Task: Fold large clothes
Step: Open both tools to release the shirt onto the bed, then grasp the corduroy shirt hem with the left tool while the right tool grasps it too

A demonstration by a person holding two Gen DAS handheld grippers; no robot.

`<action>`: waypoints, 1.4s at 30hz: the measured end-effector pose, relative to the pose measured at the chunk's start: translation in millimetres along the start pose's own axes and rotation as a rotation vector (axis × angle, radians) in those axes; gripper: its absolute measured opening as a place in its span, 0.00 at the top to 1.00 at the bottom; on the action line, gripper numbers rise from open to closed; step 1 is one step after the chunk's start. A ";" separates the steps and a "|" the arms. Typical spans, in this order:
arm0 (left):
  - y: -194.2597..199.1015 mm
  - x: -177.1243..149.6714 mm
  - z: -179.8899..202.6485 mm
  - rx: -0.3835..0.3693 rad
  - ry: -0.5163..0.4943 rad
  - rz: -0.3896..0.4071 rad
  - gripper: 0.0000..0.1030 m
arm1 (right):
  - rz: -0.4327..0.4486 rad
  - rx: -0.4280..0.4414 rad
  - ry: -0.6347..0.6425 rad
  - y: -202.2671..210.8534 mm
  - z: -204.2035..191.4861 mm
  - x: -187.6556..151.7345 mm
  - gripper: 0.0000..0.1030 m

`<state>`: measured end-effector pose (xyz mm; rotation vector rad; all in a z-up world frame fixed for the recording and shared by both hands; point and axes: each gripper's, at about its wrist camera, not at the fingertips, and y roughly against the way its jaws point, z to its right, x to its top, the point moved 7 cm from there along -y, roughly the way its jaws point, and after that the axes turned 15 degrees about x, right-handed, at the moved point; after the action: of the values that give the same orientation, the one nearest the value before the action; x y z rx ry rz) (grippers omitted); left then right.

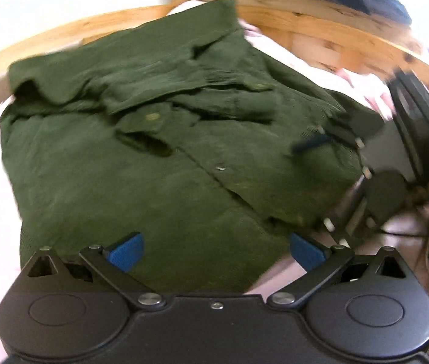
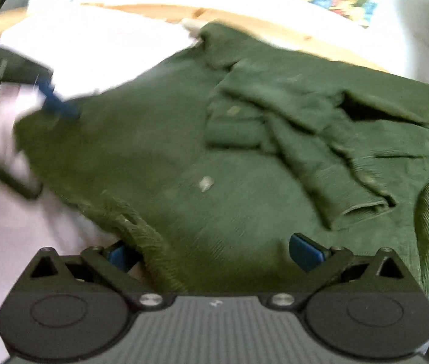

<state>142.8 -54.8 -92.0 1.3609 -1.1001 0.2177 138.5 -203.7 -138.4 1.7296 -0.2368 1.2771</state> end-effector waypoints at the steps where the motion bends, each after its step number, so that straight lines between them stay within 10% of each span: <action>1: 0.0 -0.8 4.2 0.003 -0.030 0.005 0.01 | 0.032 0.002 -0.050 0.4 9.7 3.8 0.00; 8: -34.4 -12.7 16.0 0.235 -0.319 -0.062 0.04 | 0.100 0.037 -0.260 -2.9 48.3 8.0 0.00; 15: -40.4 -7.0 -1.5 0.239 -0.250 -0.106 0.04 | 0.096 0.022 -0.228 -7.5 44.4 9.6 0.00; 26: -45.3 -8.1 -2.3 0.388 -0.424 -0.048 0.17 | 0.094 0.027 -0.223 -7.2 42.5 9.2 0.00; 33: -41.3 -17.7 22.3 0.425 -0.618 0.056 0.36 | 0.064 0.109 -0.174 -7.0 31.7 8.5 0.00; 36: -44.8 -18.5 17.2 0.453 -0.625 0.004 0.88 | 0.032 0.227 -0.063 -5.7 11.6 5.9 0.00; 42: -30.8 10.8 -10.6 0.386 -0.414 -0.011 0.91 | -0.096 0.089 0.157 -21.5 -8.6 -5.8 0.00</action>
<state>175.1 -59.1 -102.8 1.8097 -1.4445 0.1469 143.9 -187.6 -155.1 1.6840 -0.0049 1.3621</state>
